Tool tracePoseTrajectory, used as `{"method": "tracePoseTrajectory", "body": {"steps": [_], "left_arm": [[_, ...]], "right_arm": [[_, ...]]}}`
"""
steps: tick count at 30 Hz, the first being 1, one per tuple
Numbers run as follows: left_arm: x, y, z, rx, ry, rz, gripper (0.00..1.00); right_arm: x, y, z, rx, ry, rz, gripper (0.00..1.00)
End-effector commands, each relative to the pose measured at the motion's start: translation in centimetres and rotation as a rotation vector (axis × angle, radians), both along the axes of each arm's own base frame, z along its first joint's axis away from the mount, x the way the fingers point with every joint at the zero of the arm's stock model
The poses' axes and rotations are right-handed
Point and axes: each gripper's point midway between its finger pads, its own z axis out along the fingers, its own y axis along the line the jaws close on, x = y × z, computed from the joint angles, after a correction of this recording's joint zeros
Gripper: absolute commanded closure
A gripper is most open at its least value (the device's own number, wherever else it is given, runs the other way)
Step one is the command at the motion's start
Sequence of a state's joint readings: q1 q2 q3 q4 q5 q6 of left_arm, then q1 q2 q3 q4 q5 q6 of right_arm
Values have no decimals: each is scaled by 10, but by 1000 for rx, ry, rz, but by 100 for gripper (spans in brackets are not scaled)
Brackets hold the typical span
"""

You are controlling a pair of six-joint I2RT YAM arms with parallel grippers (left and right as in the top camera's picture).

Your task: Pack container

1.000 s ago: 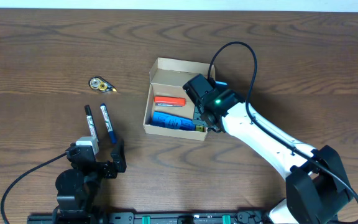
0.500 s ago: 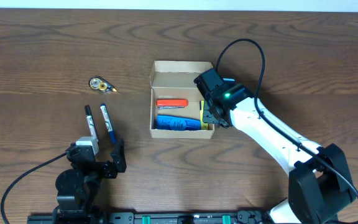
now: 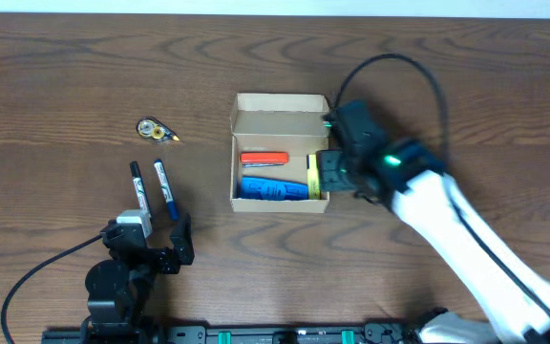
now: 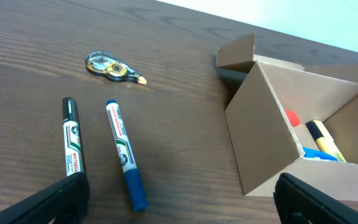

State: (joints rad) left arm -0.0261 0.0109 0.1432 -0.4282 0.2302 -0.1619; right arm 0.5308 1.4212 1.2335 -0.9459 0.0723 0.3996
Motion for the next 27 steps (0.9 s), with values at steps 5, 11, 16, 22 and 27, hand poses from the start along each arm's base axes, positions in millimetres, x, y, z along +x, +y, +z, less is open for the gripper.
{"method": "tracePoseTrajectory", "body": {"steps": [5,11,16,22,27], "left_arm": [[0,0,-8,-15,17,6,5],[0,0,-8,-15,17,6,5],[0,0,-8,-15,17,6,5],[0,0,-8,-15,17,6,5],[0,0,-8,-15,17,6,5]], "right_arm": [[-51,-11,56,61,-81,250,45],[-86,-27,71,90,-132,272,44],[-106,-37,85,110,-182,272,22],[-119,-45,85,106,-171,271,1],[-128,-50,78,86,-122,270,1]]}}
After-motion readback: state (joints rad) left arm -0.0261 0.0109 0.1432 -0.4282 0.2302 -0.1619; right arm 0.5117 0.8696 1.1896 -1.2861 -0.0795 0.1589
